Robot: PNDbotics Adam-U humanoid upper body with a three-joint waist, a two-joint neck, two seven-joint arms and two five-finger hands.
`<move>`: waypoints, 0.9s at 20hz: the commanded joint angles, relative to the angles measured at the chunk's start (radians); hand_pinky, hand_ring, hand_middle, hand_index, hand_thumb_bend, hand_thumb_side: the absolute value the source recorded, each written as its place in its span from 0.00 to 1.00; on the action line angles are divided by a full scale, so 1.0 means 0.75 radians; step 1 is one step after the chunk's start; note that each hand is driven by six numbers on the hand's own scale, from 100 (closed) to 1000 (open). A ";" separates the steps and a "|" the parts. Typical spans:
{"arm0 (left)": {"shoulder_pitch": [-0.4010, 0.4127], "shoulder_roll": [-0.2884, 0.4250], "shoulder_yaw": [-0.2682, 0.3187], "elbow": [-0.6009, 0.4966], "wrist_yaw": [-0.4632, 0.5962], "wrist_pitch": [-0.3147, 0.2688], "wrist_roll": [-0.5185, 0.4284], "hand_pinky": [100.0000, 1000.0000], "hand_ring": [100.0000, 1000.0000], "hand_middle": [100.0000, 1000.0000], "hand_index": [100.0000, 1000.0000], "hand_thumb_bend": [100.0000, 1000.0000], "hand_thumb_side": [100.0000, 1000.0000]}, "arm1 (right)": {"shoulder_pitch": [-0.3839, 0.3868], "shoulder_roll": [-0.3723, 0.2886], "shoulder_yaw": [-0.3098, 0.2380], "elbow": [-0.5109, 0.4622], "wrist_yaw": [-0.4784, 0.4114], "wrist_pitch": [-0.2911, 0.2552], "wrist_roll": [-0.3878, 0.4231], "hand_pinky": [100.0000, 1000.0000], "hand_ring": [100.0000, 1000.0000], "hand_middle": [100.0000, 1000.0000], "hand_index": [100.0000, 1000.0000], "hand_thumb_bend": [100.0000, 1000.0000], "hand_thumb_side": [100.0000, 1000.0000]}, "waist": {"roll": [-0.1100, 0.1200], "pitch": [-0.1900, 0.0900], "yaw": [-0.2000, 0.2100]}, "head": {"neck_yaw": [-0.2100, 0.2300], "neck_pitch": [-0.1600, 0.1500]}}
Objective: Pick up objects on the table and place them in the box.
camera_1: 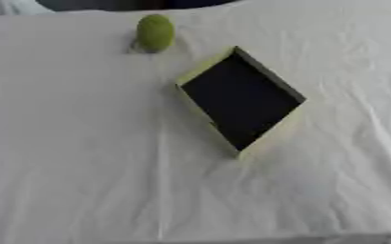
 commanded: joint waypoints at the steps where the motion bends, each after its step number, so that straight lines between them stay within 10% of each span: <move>1: 0.011 0.037 0.048 -0.126 0.100 -0.010 0.110 0.75 0.79 0.64 0.75 0.20 0.25 | -0.079 -0.071 0.025 0.002 0.039 0.029 -0.038 0.80 0.74 0.75 0.82 0.04 0.01 | -0.008 -0.032 0.005 | -0.015 0.004; 11: 0.030 0.053 0.064 -0.183 0.167 -0.048 0.161 0.75 0.79 0.64 0.74 0.21 0.23 | -0.195 -0.040 0.066 0.051 0.045 0.044 -0.038 0.80 0.74 0.75 0.82 0.05 0.01 | -0.015 -0.033 0.015 | -0.027 0.002; 18: 0.082 0.000 0.059 -0.183 0.252 -0.111 0.160 0.74 0.81 0.64 0.73 0.16 0.32 | -0.373 0.003 0.214 0.198 0.140 0.145 0.063 0.82 0.79 0.80 0.85 0.00 0.20 | -0.035 -0.025 0.041 | -0.099 0.017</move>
